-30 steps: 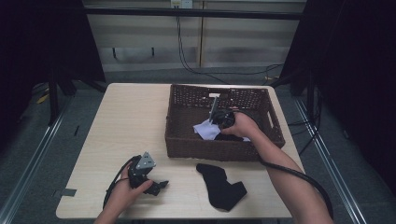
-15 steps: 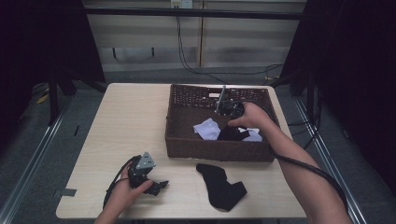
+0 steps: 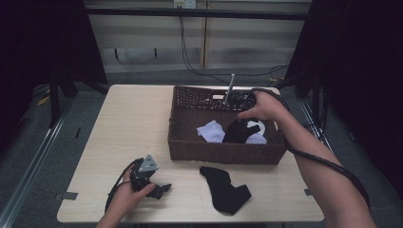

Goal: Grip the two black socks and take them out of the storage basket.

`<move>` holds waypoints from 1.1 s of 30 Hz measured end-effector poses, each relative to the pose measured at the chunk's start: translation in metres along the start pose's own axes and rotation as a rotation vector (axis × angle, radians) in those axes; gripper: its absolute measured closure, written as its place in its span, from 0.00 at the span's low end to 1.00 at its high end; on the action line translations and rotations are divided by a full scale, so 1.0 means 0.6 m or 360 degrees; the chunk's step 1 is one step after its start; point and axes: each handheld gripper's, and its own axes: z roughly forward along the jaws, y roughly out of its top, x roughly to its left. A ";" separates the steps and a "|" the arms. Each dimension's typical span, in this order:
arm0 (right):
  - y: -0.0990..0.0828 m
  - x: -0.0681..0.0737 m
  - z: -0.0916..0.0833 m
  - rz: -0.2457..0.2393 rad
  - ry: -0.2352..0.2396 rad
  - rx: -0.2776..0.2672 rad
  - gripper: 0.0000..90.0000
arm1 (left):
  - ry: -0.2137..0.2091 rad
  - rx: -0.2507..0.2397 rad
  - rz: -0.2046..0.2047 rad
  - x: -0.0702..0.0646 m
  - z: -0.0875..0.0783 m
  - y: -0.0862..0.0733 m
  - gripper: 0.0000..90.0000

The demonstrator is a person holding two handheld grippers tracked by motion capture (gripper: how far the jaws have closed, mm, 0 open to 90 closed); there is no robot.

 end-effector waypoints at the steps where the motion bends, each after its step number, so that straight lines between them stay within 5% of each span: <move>1: 0.000 0.000 -0.004 -0.0005 -0.0007 -0.0002 0.91 | 0.0006 0.0001 0.0007 0.000 0.000 0.000 0.00; 33: -0.011 0.036 -0.128 -0.0051 -0.0053 -0.0111 0.91 | 0.0004 0.0010 0.0012 0.000 -0.001 0.000 0.00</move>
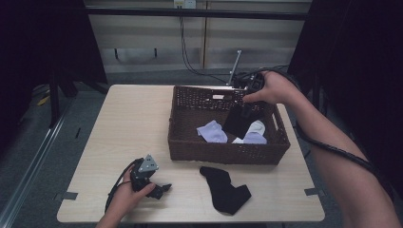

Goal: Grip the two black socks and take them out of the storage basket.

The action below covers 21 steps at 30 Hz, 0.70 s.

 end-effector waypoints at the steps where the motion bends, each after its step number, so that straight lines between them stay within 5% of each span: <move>1: -0.001 0.002 -0.003 -0.0009 -0.0007 -0.0008 0.91 | -0.0003 -0.0001 -0.0004 0.000 0.000 0.000 0.00; 21: 0.000 0.061 -0.037 -0.0140 -0.0006 -0.0046 0.91 | 0.0003 -0.0007 -0.0004 0.000 0.000 0.000 0.00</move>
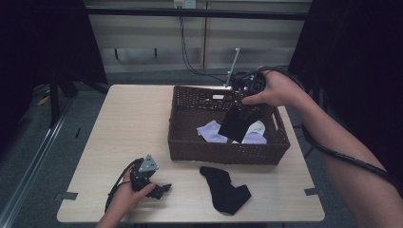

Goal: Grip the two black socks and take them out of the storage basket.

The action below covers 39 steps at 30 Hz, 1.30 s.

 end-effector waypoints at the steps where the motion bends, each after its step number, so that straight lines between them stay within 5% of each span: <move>1: 0.000 0.005 -0.001 -0.0016 0.0004 -0.0014 0.91 | -0.0005 -0.0001 -0.0006 0.000 0.000 0.000 0.00; 18: 0.027 0.102 0.016 -0.0250 0.0022 0.0014 0.91 | 0.0001 0.0000 0.0001 0.000 0.000 0.000 0.00; 26: 0.050 0.142 0.072 -0.0369 0.0097 0.0031 0.91 | -0.0004 -0.0002 -0.0007 0.000 0.000 0.000 0.00; 39: 0.076 0.167 0.154 -0.0453 0.0160 0.0051 0.91 | 0.0002 0.0000 0.0002 0.000 0.000 0.000 0.00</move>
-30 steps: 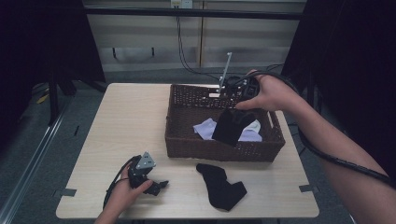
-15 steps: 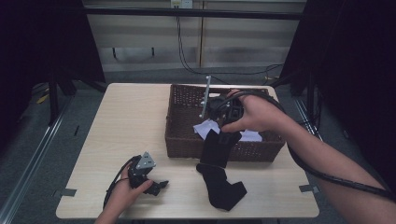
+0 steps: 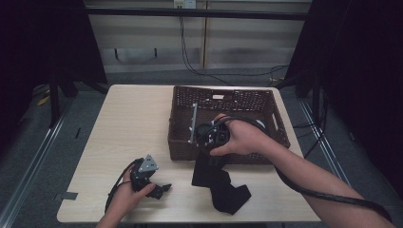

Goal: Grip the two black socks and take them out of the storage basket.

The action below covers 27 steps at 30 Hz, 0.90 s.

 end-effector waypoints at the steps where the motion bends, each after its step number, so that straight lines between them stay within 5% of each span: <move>1: 0.002 0.000 0.007 -0.0005 0.0003 0.0010 0.91 | 0.0000 0.0000 0.0000 0.000 0.000 0.000 0.00; 15: 0.022 -0.008 0.061 -0.0004 -0.0037 0.0089 0.90 | -0.0002 -0.0001 -0.0002 0.000 0.000 0.000 0.00; 20: 0.020 -0.015 0.067 0.0025 -0.0040 0.0061 0.83 | -0.0006 -0.0001 -0.0008 0.000 0.000 0.000 0.00; 27: 0.012 -0.012 0.060 0.0059 -0.0082 0.0020 0.59 | -0.0002 -0.0001 -0.0002 0.000 0.000 0.000 0.00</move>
